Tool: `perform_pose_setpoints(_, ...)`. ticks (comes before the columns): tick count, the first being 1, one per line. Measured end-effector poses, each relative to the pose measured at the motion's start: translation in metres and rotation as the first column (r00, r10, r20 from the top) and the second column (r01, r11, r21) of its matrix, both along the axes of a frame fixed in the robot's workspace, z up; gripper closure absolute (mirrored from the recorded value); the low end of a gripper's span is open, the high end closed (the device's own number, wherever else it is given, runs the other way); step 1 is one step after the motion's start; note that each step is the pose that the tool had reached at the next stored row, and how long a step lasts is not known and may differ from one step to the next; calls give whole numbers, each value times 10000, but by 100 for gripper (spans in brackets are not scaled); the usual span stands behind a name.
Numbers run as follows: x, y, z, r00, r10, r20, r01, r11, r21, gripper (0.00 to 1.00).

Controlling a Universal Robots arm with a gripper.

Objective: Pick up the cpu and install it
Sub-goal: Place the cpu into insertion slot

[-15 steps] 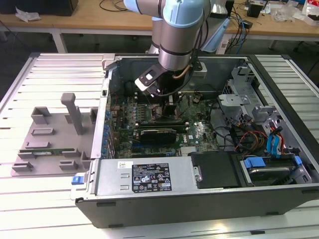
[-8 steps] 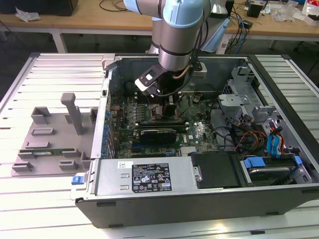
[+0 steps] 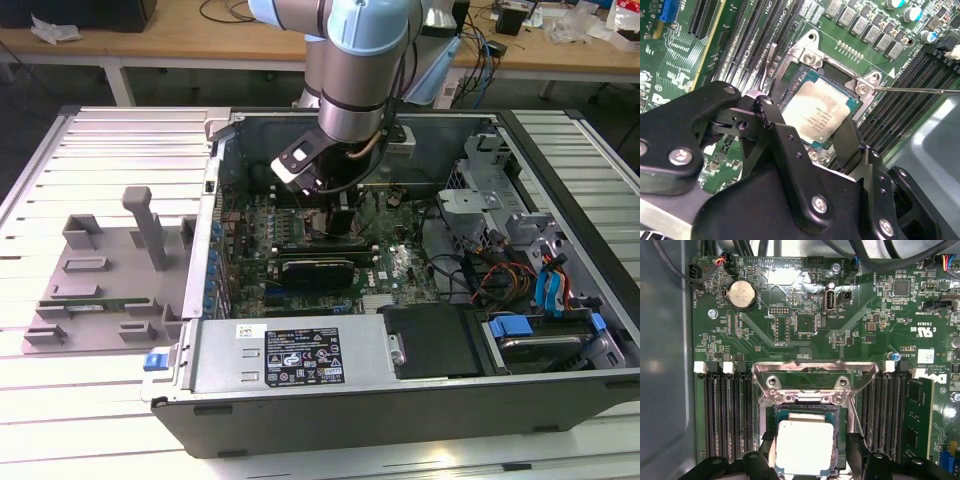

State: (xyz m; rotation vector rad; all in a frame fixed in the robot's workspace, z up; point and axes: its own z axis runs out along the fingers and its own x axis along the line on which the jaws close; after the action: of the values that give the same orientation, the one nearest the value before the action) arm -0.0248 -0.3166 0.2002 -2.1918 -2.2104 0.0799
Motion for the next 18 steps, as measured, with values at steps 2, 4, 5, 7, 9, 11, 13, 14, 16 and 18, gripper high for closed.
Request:
perform_pose_setpoints(2, 30, 1, 0, 10000, 15, -6, -15, 10000, -15, 33)
perform_pose_setpoints(4, 37, 16, 0, 10000, 22, -4, -22, 10000, -13, 33)
perform_pose_setpoints(5, 37, 21, 0, 10000, 24, -5, -24, 10000, -13, 33)
perform_pose_setpoints(7, 37, 22, 0, 10000, 25, -6, -25, 10000, -13, 33)
perform_pose_setpoints(9, 37, 24, 0, 10000, 24, -6, -24, 10000, -12, 33)
perform_pose_setpoints(11, 37, 25, 0, 10000, 24, -6, -24, 10000, -13, 33)
perform_pose_setpoints(13, 37, 27, 0, 10000, 24, -6, -24, 10000, -13, 33)
perform_pose_setpoints(14, 37, 27, 0, 10000, 24, -6, -24, 10000, -12, 33)
perform_pose_setpoints(16, 37, 29, -1, 10000, 24, -6, -24, 10000, -9, 35)
perform_pose_setpoints(18, 37, 30, 0, 10000, 24, -5, -24, 10000, -13, 47)
